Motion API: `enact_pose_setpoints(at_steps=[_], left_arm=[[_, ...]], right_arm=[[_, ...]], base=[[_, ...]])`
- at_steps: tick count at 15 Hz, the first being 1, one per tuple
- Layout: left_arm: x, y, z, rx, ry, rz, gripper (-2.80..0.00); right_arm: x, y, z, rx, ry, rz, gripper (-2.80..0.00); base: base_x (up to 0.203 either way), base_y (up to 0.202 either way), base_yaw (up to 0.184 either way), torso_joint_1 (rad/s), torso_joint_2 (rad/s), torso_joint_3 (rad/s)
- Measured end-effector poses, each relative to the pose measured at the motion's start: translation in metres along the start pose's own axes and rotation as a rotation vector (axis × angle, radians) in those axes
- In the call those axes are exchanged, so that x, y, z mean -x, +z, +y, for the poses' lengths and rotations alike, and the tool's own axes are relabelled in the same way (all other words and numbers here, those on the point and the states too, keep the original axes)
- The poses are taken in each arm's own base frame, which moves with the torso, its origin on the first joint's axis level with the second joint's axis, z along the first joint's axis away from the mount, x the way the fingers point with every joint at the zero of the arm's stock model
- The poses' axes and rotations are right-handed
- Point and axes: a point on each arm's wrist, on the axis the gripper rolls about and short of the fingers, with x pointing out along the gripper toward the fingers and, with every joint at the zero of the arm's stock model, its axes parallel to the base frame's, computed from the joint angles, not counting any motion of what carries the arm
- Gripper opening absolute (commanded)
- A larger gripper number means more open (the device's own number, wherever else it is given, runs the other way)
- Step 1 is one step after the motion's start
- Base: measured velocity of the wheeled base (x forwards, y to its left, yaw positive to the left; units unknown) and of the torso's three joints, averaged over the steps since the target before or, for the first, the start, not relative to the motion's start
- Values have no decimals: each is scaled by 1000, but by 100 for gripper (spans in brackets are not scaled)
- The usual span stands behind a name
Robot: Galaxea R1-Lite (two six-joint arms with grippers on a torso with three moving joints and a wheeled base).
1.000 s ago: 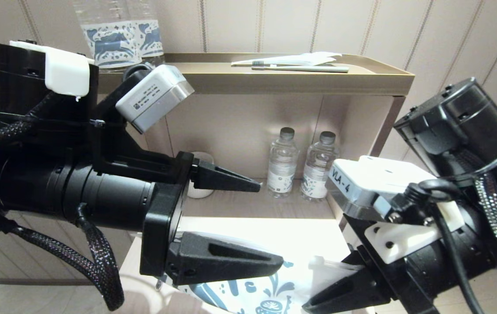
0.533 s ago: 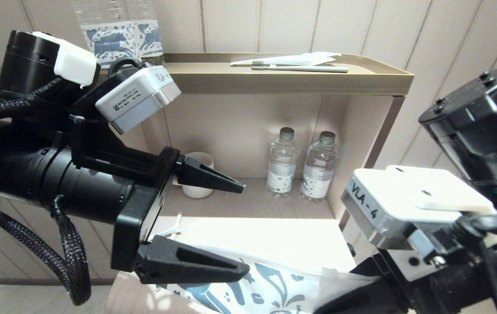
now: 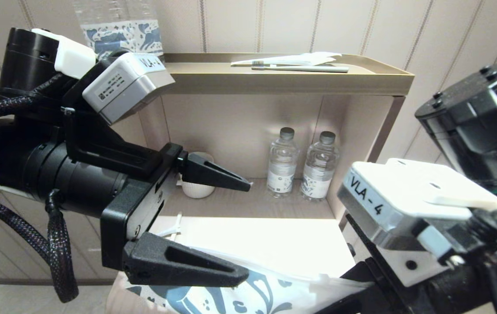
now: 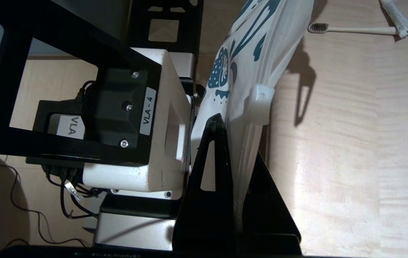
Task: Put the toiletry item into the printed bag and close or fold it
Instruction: Open the storage bag
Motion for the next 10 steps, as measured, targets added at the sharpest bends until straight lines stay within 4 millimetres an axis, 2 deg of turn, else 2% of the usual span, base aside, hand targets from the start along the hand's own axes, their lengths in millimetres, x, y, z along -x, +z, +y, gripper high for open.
enact_pose_setpoints(at_steps=[10], left_arm=[[-1, -2, 6, 48, 32, -59, 0]], right_arm=[[-13, 3, -13, -71, 22, -71, -280]], base=[[0, 0, 0, 0, 0, 0]])
